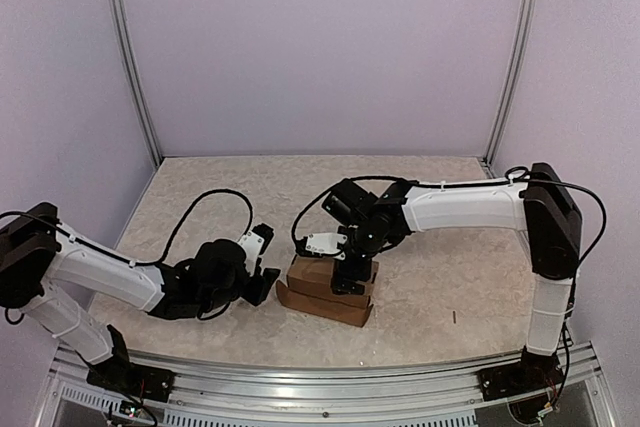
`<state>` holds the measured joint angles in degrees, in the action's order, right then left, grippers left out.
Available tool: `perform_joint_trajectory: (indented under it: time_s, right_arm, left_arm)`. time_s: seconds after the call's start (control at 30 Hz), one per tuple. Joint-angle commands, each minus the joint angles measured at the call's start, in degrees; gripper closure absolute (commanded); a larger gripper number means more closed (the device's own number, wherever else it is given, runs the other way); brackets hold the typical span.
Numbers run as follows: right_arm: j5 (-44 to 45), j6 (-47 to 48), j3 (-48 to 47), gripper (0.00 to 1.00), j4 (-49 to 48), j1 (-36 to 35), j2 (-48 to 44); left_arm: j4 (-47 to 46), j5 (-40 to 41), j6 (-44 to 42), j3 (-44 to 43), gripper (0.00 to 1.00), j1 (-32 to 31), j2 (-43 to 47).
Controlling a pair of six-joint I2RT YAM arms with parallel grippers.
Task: Fold the paper box
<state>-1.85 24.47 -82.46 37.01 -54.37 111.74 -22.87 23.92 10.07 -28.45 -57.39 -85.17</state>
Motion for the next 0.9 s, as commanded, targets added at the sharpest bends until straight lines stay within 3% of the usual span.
perform_joint_trajectory:
  time_s: [0.0, 0.17, 0.3, 0.53, 0.87]
  right_arm:
    - [1.4, 1.4, 1.5, 0.0, 2.4, 0.1, -2.0]
    - [0.3, 2.2, 3.3, 0.0, 0.3, 0.1, -4.3]
    - [-1.2, 2.7, 5.4, 0.0, -1.4, 0.2, -5.7]
    - [-3.7, 3.5, 11.5, 0.0, -7.0, 2.9, -10.0]
    - [-8.4, 4.6, 15.4, 0.0, -10.3, 8.7, -12.0]
  left_arm:
    - [-2.0, -8.2, -0.9, -5.5, 0.48, 4.0, 2.2]
    - [-1.9, -17.9, -3.2, -12.3, 0.49, 5.1, -4.9]
    - [-0.3, -20.8, -3.0, -16.2, 0.49, 4.6, -12.2]
    - [3.6, -22.2, -1.3, -18.0, 0.5, 4.6, -17.9]
    - [3.6, -22.2, -0.6, -18.0, 0.5, 4.6, -18.9]
